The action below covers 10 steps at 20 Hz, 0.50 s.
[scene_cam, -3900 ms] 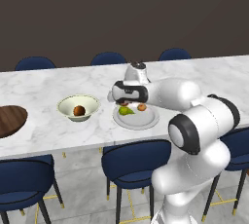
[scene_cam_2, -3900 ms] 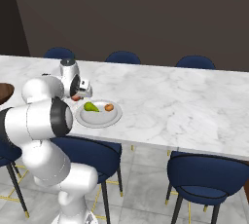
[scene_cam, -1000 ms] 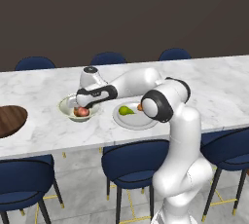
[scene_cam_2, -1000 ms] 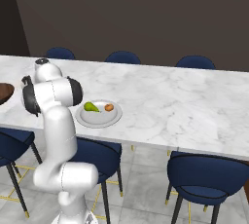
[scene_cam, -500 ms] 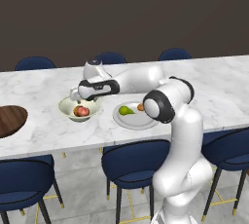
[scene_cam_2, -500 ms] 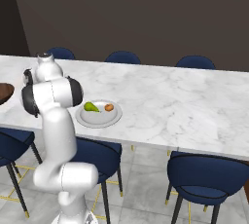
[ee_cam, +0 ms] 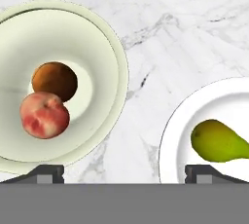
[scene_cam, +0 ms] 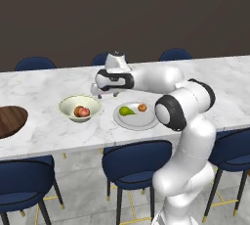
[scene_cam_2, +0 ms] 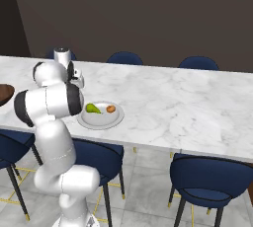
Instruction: Take the fruits from the plate on the dining counter and place two fruits in each bowl.
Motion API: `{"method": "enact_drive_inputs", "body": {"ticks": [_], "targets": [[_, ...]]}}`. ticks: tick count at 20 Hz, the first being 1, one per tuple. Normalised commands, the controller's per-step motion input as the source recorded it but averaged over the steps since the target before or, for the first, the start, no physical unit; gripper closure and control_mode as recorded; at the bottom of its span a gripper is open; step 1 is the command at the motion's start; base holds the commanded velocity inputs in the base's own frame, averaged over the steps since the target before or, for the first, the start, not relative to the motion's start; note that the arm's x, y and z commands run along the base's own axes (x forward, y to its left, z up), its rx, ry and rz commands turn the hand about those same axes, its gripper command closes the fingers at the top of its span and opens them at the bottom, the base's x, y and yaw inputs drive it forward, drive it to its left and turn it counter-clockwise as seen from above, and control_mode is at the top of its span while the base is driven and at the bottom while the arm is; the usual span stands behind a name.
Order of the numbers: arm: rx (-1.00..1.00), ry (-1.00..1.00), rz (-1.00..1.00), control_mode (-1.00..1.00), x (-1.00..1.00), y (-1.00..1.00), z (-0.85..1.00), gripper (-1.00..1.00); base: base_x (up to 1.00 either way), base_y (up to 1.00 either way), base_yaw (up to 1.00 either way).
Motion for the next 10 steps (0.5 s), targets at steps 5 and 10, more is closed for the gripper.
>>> {"method": "enact_drive_inputs", "body": {"ticks": [5,10], "targets": [[0.0,0.0,0.12,-1.0,-0.16,-1.0,0.0,-1.0,0.0,0.0,0.0],[0.0,0.0,0.29,-1.0,0.03,-0.7,-0.14,-1.0,0.0,0.0,0.0]]}}
